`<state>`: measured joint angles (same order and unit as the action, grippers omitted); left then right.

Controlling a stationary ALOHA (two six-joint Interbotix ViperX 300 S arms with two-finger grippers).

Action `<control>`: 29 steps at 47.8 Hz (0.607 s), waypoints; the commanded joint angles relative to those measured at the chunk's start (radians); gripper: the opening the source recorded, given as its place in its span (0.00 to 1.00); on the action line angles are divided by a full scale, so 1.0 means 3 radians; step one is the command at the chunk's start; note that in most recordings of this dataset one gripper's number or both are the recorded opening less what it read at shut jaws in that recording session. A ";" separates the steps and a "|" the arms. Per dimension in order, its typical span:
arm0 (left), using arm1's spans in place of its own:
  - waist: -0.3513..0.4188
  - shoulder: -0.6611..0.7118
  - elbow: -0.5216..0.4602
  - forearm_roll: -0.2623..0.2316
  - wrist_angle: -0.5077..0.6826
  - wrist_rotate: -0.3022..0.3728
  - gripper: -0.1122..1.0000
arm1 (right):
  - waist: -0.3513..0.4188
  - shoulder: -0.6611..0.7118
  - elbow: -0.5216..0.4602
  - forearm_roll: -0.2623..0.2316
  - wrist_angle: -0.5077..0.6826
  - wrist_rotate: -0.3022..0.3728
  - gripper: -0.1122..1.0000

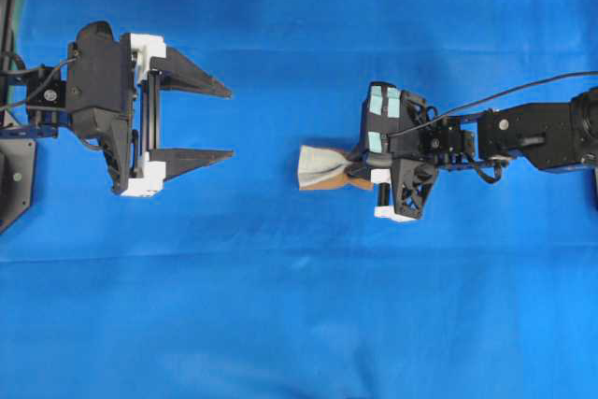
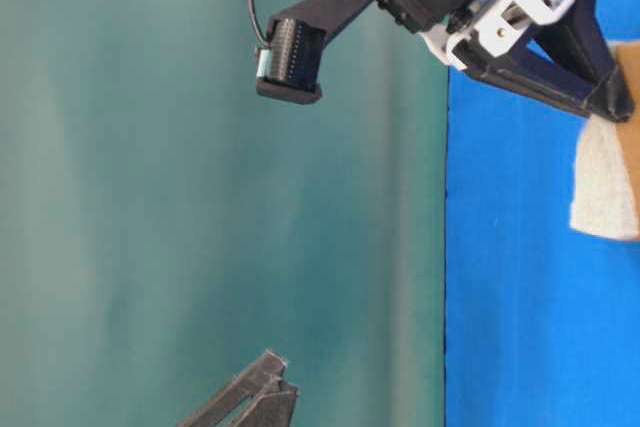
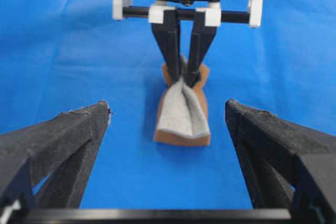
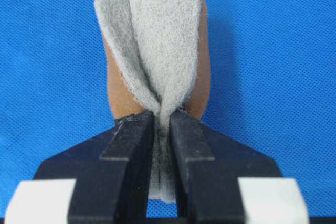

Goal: Hand over the sponge with the left arm and wipe it with the right arm.

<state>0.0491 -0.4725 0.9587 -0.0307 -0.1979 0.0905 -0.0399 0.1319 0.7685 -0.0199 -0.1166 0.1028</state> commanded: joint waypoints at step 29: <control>-0.0010 -0.0015 -0.0031 0.0000 -0.0036 0.0000 0.90 | -0.0879 -0.0015 -0.0072 -0.0261 -0.0072 -0.0026 0.24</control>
<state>0.0476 -0.4725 0.9587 -0.0307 -0.1979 0.0905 -0.2470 0.1381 0.7639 -0.0890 -0.1335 0.0982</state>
